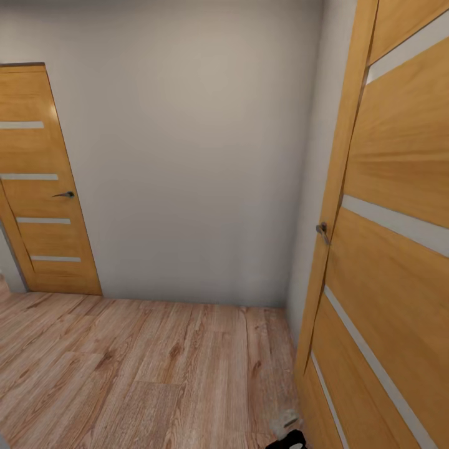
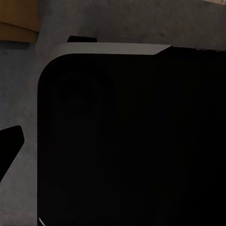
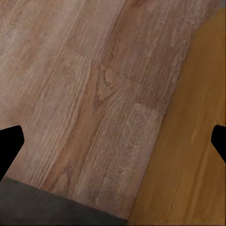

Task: Move the two storage containers from the living room to the garage. In the garage, place one container on the floor and stack the other container on top of it (either order is fine).

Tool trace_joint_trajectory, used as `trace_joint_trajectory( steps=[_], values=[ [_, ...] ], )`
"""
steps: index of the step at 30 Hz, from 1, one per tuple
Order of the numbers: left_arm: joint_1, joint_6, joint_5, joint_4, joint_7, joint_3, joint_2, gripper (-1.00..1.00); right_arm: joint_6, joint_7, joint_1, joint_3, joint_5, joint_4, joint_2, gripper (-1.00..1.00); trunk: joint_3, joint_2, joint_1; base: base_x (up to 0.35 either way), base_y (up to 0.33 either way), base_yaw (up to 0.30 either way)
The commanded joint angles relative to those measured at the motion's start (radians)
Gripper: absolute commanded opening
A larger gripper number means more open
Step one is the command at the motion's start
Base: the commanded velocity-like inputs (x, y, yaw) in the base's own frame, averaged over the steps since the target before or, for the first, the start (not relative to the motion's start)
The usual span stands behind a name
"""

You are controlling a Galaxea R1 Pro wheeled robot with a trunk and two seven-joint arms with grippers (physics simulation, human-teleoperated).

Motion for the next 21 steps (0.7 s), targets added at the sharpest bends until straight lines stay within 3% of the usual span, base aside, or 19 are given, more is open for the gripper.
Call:
trace_joint_trajectory(
  steps=[1, 7, 9, 11, 15, 21],
  values=[
    [0.0, -0.002, 0.008, 0.0, 0.001, 0.0, 0.0, 1.0, -0.009, 0.008, 0.01, 0.009, -0.011, 0.003, -0.011, 1.0, -0.001, -0.001, 0.0, 0.0, 0.0, 0.0],
    [0.0, -0.002, 0.008, 0.0, 0.001, 0.0, 0.0, 1.0, -0.034, 0.064, 0.055, 0.01, -0.015, 0.004, -0.07, 1.0, -0.001, -0.001, 0.0, 0.0, 0.0, 0.0],
    [0.0, -0.002, 0.008, 0.0, 0.001, 0.0, 0.0, 1.0, -0.044, 0.077, 0.094, 0.01, -0.016, 0.004, -0.105, 1.0, -0.001, -0.001, 0.0, 0.0, 0.0, 0.0],
    [0.0, -0.002, 0.008, 0.0, 0.0, 0.0, 0.0, 1.0, -0.066, 0.082, 0.135, 0.01, -0.017, 0.004, -0.123, 1.0, -0.001, -0.001, 0.0, 0.0, 0.0, 0.0],
    [0.0, -0.002, 0.008, 0.0, -0.001, -0.001, 0.0, 1.0, -0.095, 0.085, 0.204, 0.009, -0.017, 0.004, -0.145, 1.0, -0.001, -0.001, 0.0, 0.0, 0.0, 0.0],
    [0.0, -0.002, 0.008, 0.0, -0.001, -0.001, 0.0, 1.0, -0.101, 0.086, 0.258, 0.008, -0.017, 0.004, -0.157, 1.0, -0.001, -0.001, 0.0, 0.0, 0.0, 0.0]
  ],
)
